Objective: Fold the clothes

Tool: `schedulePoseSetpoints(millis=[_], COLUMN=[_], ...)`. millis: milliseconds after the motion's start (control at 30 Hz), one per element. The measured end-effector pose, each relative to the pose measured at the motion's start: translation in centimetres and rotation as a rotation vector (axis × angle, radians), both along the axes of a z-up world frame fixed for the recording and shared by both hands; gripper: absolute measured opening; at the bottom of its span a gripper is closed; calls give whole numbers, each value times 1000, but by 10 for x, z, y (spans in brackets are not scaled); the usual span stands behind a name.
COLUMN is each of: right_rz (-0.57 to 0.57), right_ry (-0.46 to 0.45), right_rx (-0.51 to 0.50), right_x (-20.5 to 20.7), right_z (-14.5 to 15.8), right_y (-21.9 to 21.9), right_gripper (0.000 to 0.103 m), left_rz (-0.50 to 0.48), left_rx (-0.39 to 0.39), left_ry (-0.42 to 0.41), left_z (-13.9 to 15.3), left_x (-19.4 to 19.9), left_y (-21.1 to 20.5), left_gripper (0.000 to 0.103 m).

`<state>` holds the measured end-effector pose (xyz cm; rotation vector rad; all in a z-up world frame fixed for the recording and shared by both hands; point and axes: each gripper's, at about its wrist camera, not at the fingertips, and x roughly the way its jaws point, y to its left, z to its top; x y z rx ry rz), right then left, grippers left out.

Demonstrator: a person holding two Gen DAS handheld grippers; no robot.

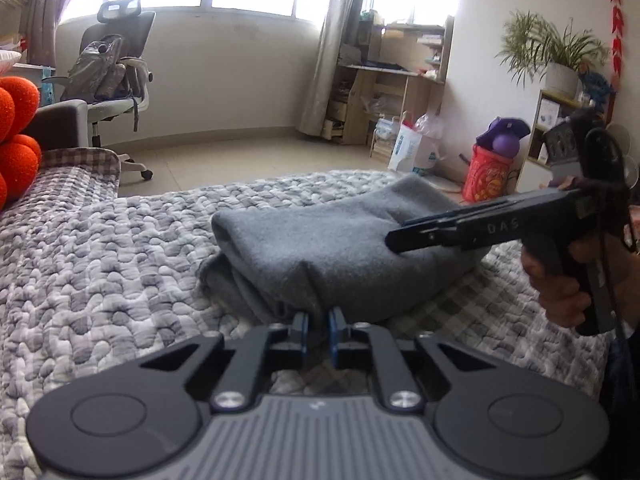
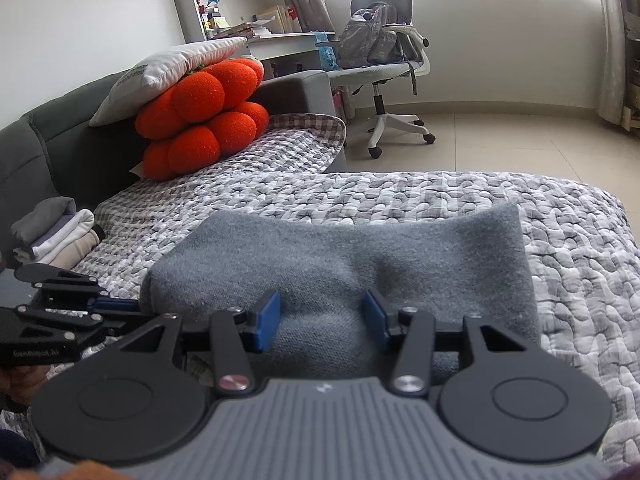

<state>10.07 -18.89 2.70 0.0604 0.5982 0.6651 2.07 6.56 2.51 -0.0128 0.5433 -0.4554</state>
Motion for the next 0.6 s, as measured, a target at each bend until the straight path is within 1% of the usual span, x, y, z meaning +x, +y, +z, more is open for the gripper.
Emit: schedulePoseSetpoints(millis=[33,100,233,333,433,500,600], right_rz=[0,-5,-13,-13,-13,-13,-32], right_ry=[-2,-3,-5,-13,-14,-12,-31], right_rx=[1,3,2,-8,-10,-6,-10], right_x=[0,1,2,0,0,0,-1], right_z=[0,0,1,0,0,0,5], right_y=[0,-1,0,2,2,1,-2], right_gripper=[50,50,50,50,50,50,51], left_rz=[2,3,-1,1,18,22,48], left_rx=[-14,-18,21,31,14,19,4], left_ry=[-3,-18,-14,-19,-13,-1,-4], left_z=[2,7,4,1,3,7,19], left_x=[-1,-4,-5,-9,-12,-15,-23], left_y=[5,12,14,9,12,15,16], left_gripper=[5,5,4,4,4,4,4])
